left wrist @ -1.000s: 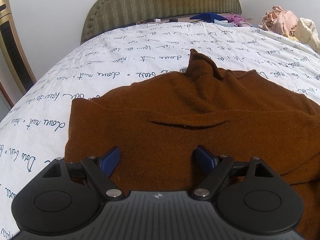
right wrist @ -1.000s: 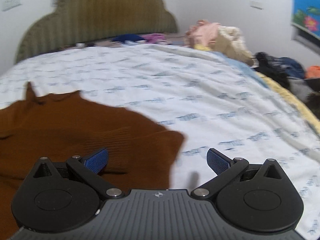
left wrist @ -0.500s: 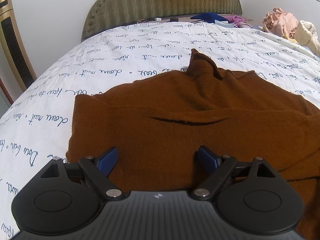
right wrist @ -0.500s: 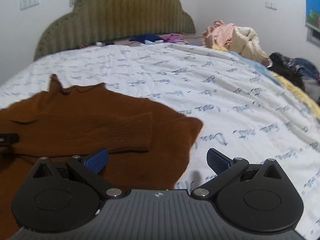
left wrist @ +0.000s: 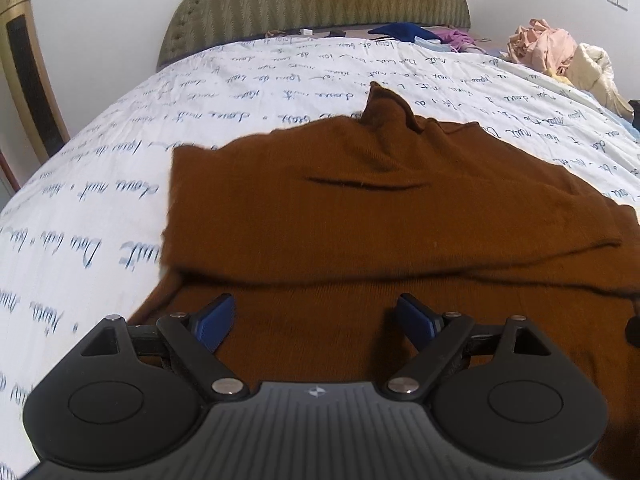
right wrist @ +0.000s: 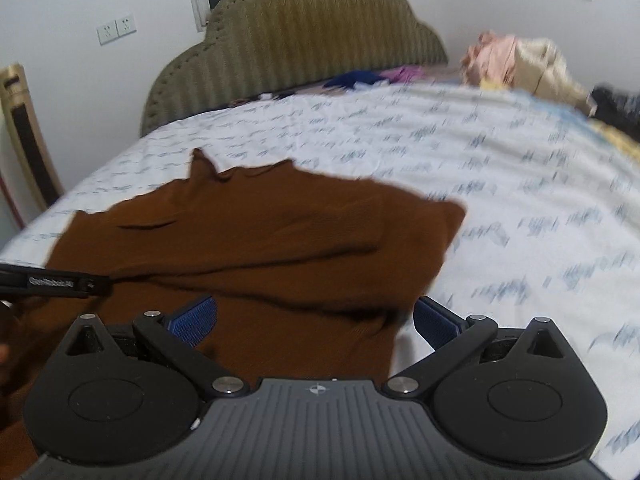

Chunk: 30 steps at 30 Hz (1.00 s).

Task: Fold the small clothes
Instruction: 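Bring both open grippers to the hem of the brown sweater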

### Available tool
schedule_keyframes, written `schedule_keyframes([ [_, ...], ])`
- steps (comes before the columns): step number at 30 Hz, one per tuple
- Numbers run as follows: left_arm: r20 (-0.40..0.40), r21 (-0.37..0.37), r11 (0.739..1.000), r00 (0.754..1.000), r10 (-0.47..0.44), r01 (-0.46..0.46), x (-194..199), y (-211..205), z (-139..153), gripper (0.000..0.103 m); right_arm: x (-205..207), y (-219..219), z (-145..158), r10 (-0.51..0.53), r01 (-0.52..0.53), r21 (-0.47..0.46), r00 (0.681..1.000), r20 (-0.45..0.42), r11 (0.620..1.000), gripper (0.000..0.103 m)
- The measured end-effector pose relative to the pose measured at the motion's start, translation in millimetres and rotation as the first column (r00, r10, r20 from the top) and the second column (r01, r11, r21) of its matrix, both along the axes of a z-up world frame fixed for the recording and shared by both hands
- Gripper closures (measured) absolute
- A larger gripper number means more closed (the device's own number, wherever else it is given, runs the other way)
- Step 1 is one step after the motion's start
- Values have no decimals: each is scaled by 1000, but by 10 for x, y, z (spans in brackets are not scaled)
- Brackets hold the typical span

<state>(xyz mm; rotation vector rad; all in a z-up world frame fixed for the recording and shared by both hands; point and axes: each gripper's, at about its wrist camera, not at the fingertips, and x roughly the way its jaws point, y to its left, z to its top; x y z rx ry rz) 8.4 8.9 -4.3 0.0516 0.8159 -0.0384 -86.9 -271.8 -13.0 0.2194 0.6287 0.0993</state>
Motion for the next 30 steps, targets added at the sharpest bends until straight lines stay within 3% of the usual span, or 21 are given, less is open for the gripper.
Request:
schedule_keyframes([
  [5, -8, -35, 999, 1000, 25, -26, -186, 82, 1, 15, -286, 251, -83, 108, -108, 110, 994, 10, 988, 0],
  [7, -9, -49, 998, 1000, 26, -26, -258, 83, 13, 15, -387, 406, -98, 160, -164, 105, 986, 42, 981, 0],
  [11, -9, -55, 998, 1000, 9, -10, -406, 82, 49, 15, -501, 639, -4, 212, -208, -71, 975, 60, 976, 0],
  [13, -5, -54, 999, 1000, 0, 0, -489, 89, 71, 15, -524, 613, 87, 170, -161, -156, 984, 46, 975, 0],
  [18, 0, -72, 997, 1000, -4, 4, -649, 155, 101, 15, -635, 283, 224, 58, -54, -227, 998, 12, 972, 0],
  [22, -10, -80, 997, 1000, -6, 5, -718, 165, 71, 15, -669, 96, 124, 74, -75, -35, 996, -40, 997, 0],
  [24, -13, -76, 997, 1000, -4, 3, -764, 168, 59, 15, -692, 122, 68, 113, -113, 11, 992, -59, 994, 0],
  [30, -13, -62, 998, 1000, -6, 6, -916, 179, 50, 15, -819, 386, 123, 142, -144, -190, 990, -25, 971, 0],
])
